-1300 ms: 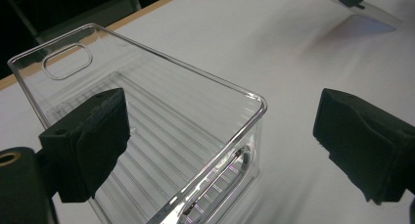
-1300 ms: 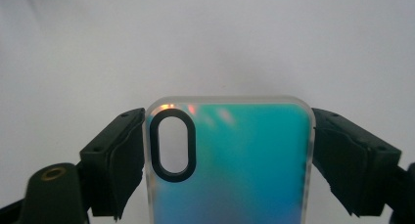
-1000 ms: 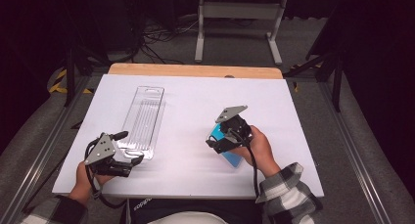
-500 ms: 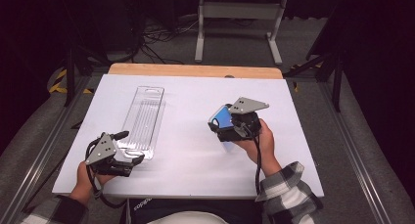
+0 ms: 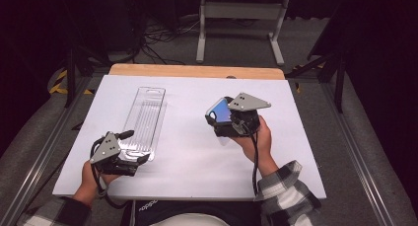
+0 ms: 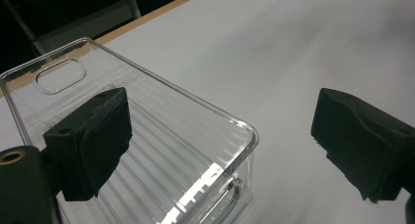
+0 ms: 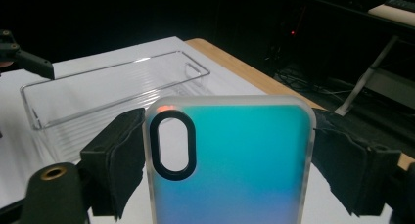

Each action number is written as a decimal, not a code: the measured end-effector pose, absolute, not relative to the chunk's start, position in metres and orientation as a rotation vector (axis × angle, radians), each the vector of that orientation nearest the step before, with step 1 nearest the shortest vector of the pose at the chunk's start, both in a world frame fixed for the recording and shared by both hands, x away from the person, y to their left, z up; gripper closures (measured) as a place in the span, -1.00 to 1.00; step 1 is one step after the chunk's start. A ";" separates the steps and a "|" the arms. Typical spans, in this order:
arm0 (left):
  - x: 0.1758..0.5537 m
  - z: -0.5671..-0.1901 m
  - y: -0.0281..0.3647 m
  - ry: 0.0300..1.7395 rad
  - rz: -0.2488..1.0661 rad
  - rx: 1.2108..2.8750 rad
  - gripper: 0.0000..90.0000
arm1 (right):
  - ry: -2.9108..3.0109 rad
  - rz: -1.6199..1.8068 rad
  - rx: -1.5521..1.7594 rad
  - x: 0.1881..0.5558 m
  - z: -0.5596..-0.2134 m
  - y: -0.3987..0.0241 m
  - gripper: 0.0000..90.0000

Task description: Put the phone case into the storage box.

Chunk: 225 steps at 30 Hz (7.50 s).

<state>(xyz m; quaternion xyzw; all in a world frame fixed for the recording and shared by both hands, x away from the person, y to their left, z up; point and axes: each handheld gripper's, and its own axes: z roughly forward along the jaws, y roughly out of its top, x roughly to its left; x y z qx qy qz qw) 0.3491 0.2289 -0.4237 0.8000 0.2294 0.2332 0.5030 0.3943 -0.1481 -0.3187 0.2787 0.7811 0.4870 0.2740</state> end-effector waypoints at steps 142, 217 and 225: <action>0.376 -0.372 0.135 0.369 0.538 1.817 0.81 | 1.894 1.434 0.629 0.358 -0.355 -0.135 -0.61; 0.375 -0.353 0.167 0.348 0.564 1.769 0.81 | 1.971 1.223 0.664 0.336 -0.408 -0.205 -0.69; 0.376 -0.350 0.172 0.352 0.570 1.766 0.81 | 1.985 1.211 0.663 0.338 -0.409 -0.205 -0.69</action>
